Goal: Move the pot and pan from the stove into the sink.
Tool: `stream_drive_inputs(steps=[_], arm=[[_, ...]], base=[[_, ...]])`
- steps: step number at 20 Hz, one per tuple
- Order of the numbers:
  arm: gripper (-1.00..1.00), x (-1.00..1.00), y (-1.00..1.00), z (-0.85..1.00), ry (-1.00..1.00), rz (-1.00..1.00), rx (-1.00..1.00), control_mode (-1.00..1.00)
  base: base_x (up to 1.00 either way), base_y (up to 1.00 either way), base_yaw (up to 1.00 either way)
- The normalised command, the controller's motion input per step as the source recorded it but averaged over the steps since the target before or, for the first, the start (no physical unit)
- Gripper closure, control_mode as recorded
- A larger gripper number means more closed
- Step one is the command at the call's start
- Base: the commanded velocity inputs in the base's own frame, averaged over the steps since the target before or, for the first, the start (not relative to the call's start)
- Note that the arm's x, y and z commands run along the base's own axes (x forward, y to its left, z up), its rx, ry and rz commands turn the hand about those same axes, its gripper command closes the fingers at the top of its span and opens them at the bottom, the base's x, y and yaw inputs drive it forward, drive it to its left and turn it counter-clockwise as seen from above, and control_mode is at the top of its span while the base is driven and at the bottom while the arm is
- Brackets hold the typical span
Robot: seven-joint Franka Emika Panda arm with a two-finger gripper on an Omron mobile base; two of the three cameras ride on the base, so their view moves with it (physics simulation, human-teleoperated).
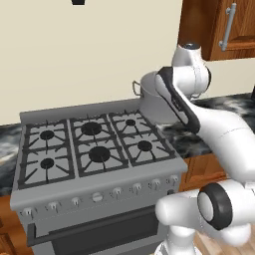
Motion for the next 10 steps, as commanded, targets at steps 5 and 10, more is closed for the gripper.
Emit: stream_drive_inputs(steps=[5,10], arm=[[1.00,-0.46,-0.24,-0.01,-0.36,0.08,0.22,-1.00],[1.00,-0.84,-0.21,-0.36,-0.13,0.14,0.07,-1.00]], base=[[0.00,0.00,0.00],[0.00,0.00,0.00]])
